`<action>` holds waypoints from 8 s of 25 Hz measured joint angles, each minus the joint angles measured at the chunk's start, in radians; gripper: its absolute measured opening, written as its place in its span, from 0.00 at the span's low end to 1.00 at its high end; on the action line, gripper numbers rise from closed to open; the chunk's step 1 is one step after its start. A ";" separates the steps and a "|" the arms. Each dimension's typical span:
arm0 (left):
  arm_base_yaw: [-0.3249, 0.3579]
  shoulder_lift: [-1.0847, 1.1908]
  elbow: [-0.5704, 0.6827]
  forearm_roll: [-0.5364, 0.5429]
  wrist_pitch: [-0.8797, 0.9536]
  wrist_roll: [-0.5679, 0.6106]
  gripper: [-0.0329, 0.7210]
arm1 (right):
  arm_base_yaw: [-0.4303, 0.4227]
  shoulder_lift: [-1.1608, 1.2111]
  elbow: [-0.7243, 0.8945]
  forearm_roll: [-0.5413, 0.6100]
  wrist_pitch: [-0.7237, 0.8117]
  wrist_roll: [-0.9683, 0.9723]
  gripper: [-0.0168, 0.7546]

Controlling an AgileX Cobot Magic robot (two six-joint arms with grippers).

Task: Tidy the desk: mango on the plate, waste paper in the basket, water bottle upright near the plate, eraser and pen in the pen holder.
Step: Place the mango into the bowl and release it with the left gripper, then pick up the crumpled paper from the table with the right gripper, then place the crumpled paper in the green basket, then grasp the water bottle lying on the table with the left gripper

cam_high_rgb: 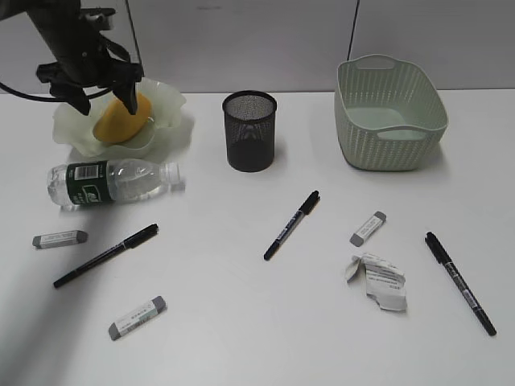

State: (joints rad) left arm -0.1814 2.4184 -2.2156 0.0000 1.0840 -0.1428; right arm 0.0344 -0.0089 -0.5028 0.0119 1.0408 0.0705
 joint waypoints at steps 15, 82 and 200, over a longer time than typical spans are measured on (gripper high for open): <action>0.000 -0.256 0.047 -0.060 0.131 0.017 0.79 | 0.000 0.000 0.000 0.000 0.000 0.000 0.57; 0.068 -2.426 1.690 0.050 -0.016 0.102 0.65 | 0.238 1.131 -0.575 0.056 0.124 -0.104 0.69; 0.068 -2.426 1.691 0.024 -0.016 0.102 0.65 | 0.043 0.889 -0.500 0.078 0.171 -0.095 0.65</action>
State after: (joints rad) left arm -0.1137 -0.0076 -0.5244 0.0242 1.0683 -0.0405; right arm 0.0776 0.8799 -1.0031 0.0899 1.2119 -0.0247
